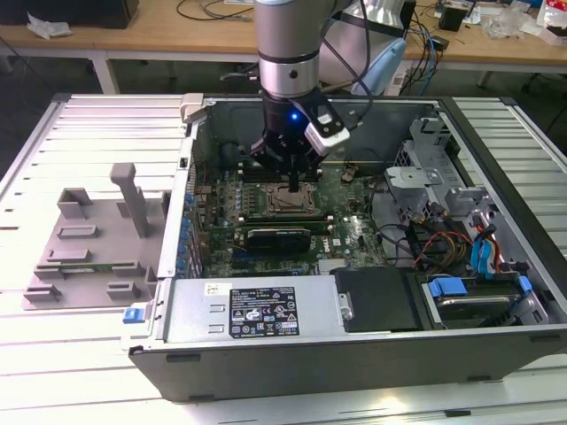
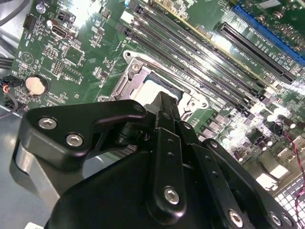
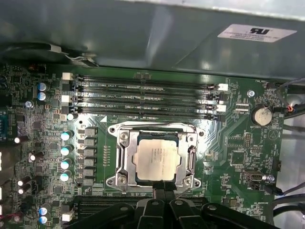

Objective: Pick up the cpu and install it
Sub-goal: 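Install the second cpu locking lever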

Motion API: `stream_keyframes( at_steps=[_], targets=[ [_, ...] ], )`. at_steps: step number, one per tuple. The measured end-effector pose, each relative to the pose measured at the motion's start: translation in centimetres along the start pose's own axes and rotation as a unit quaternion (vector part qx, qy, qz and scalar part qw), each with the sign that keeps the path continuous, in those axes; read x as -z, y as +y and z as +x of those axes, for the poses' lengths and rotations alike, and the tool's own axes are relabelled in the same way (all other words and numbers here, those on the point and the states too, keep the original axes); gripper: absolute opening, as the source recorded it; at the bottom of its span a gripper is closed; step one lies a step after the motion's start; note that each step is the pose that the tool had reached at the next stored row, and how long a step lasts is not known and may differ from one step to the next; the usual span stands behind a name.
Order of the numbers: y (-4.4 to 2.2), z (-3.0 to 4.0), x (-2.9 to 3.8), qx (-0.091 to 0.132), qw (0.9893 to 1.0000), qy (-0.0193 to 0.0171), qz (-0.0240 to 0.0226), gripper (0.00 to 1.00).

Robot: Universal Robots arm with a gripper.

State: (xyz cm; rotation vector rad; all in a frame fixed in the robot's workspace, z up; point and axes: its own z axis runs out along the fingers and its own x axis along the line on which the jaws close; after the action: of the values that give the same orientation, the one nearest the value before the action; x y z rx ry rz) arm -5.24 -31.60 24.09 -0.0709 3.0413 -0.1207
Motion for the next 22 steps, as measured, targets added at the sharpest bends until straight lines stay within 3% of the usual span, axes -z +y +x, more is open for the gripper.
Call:
stream_keyframes(
  at_steps=[22],
  targets=[
    [-2.65,0.13,-0.20,0.000,1.0000,0.0000,0.0000,0.11]
  ],
)
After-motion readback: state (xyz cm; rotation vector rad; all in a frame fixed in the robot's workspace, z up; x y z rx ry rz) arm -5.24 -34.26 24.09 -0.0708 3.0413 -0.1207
